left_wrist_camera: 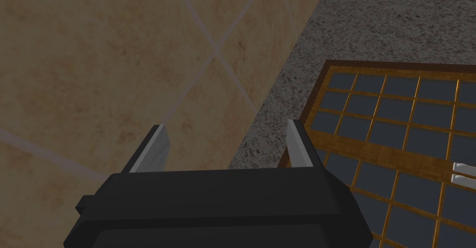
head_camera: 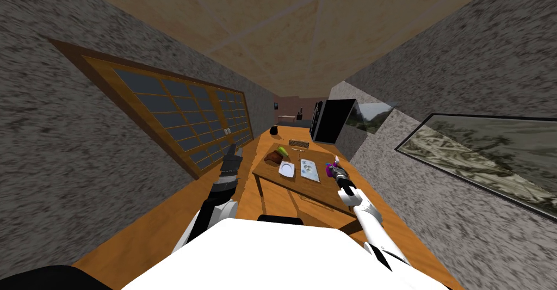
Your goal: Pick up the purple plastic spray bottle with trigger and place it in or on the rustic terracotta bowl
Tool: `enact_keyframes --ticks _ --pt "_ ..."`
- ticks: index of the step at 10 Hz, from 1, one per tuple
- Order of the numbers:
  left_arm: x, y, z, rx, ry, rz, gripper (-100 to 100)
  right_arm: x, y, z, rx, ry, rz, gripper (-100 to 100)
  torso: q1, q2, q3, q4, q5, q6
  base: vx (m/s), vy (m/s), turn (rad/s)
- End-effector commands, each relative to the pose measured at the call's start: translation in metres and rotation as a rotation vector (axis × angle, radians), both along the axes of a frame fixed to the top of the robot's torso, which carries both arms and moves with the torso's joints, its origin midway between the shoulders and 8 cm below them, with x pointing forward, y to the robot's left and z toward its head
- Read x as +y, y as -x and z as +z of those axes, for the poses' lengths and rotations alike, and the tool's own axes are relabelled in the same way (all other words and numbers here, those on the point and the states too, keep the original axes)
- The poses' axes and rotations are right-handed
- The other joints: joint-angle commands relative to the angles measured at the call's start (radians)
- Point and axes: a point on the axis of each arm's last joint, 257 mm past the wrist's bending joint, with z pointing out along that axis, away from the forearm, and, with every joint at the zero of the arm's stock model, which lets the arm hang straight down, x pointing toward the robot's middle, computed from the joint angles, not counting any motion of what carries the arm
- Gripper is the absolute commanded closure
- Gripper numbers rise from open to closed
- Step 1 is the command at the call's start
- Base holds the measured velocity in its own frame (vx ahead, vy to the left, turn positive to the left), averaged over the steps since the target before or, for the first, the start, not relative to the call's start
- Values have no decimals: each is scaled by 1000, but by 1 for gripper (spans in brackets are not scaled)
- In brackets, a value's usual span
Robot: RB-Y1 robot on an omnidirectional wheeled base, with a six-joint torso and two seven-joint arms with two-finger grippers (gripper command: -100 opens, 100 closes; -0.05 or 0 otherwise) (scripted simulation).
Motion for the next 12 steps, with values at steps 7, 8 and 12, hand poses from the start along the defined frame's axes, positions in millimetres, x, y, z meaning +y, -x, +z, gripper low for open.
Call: enact_keyframes --ticks 7,8,12 --pt "0 0 0 0 0 0 0 -42 -10 32 10 15 -51 100 -13 -1 -1 -1 -3 -1 -44 -120 97" --pt "0 0 0 0 0 0 0 -46 -6 27 28 17 -54 100 -14 -4 -3 -2 -3 -2 -17 -198 221" --pt "0 0 0 0 0 0 0 -55 6 13 69 19 -61 100 -13 -5 -4 -3 -3 -3 -6 -158 132"
